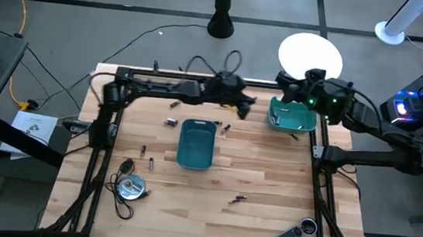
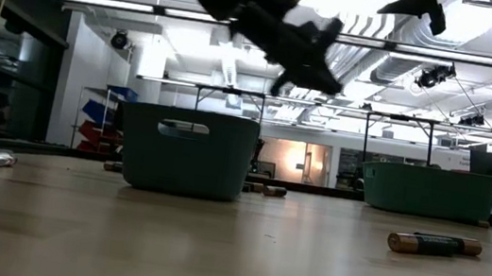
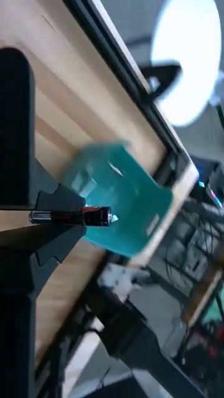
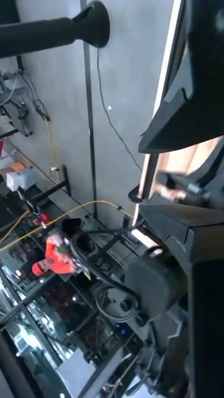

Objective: Sort batteries
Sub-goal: Put the silver battery into the green bin

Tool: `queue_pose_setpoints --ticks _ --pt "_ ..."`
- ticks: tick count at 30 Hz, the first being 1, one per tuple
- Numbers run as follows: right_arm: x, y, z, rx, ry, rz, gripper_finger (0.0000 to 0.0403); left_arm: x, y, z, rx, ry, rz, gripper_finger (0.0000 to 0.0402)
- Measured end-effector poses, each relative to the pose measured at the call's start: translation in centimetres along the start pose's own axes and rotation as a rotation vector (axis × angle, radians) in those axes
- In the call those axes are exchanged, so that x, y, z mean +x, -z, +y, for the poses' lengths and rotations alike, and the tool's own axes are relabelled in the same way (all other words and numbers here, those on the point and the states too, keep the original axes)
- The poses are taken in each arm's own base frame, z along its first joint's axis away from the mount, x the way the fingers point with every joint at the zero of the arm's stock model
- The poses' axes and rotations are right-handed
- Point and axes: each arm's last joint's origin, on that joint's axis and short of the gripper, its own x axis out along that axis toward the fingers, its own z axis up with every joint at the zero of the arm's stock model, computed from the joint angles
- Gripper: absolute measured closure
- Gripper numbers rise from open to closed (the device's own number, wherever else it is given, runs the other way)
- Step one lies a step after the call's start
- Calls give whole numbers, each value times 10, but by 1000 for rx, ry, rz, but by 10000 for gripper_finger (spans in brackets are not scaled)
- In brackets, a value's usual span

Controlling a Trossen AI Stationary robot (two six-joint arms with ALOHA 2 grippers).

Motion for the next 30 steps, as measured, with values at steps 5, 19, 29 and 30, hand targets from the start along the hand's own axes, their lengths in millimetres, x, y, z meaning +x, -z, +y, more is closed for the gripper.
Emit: queue_pose_setpoints --ticks 5,19,29,30 --pt "0 0 0 6 1 -7 267 40 -13 -9 54 52 -43 395" --pt "0 -1 1 16 -3 -13 267 94 -4 -15 53 85 -73 241" --pt "5 3 3 -19 -55 50 267 -18 -47 21 138 94 482 215" --pt "6 4 3 -24 -59 58 267 -30 -48 22 151 88 516 219"
